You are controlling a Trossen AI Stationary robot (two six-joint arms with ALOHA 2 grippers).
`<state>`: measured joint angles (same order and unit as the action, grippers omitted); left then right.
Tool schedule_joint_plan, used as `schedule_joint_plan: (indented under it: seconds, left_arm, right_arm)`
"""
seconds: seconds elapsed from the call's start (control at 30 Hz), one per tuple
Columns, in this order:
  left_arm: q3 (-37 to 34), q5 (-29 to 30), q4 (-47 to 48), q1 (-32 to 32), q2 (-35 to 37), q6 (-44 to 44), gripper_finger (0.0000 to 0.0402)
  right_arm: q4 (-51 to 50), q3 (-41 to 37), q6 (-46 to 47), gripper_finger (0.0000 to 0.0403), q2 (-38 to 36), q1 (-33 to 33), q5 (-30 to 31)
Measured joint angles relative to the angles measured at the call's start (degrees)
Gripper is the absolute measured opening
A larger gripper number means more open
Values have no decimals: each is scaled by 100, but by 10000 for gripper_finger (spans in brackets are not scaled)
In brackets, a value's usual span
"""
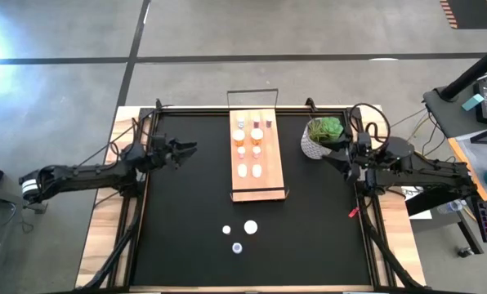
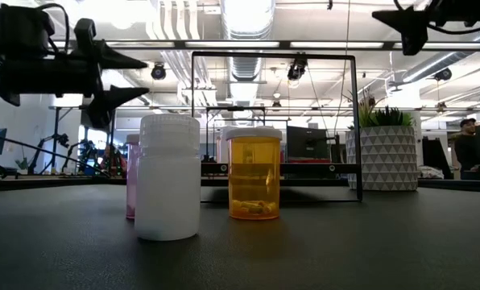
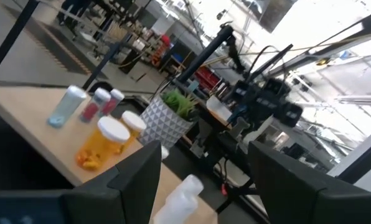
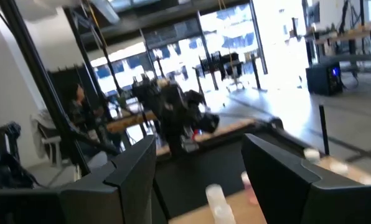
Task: Pick and place medicine bottles onto shelf by color
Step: Put the orange pill bottle on the shelf aligned with the orange pill bottle
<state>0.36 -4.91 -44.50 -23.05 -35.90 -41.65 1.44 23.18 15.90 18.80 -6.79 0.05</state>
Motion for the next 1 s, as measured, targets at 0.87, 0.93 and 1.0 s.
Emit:
schedule_joint_plan:
  seconds: [0.87, 0.93, 1.0]
  left_arm:
    - [-17, 32, 361, -7, -1850, 7, 224]
    - [-17, 66, 635, -9, -1424, 7, 224]
    - [-17, 66, 1058, -9, -937, 9, 224]
  right_arm:
    - [759, 7, 1127, 226, 528, 2, -162]
    - [739, 7, 1126, 226, 528, 2, -158]
    - [740, 7, 1123, 226, 528, 2, -157]
